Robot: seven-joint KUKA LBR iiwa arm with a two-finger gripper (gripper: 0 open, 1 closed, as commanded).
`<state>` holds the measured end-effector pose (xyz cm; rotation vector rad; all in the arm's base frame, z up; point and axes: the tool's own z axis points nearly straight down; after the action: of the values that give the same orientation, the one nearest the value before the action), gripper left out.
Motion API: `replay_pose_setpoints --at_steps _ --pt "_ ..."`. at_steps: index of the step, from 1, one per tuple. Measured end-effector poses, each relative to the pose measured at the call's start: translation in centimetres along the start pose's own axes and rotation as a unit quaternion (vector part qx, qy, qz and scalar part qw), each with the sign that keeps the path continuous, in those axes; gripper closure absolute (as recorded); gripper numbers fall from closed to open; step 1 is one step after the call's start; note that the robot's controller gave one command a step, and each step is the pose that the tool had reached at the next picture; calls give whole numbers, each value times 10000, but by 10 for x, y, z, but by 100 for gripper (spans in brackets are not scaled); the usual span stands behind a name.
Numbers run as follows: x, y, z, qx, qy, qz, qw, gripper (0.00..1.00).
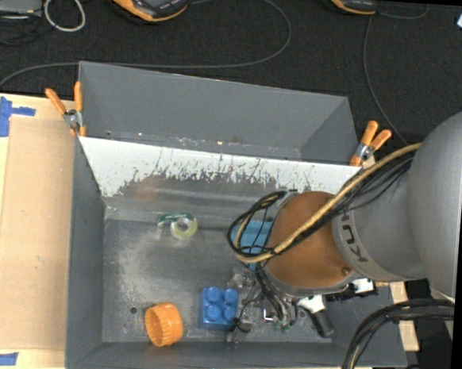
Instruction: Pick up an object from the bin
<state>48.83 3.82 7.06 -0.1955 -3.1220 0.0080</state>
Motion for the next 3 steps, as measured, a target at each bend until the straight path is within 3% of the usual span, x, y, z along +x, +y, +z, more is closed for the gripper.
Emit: replay_pose_setpoints --at_steps 1,2,3 --pt "-21 35 0 -19 -58 244 9997 100" --pt "-15 27 0 -16 -41 171 9998 100" --pt "-21 35 -12 -2 -40 -2090 9779 100"
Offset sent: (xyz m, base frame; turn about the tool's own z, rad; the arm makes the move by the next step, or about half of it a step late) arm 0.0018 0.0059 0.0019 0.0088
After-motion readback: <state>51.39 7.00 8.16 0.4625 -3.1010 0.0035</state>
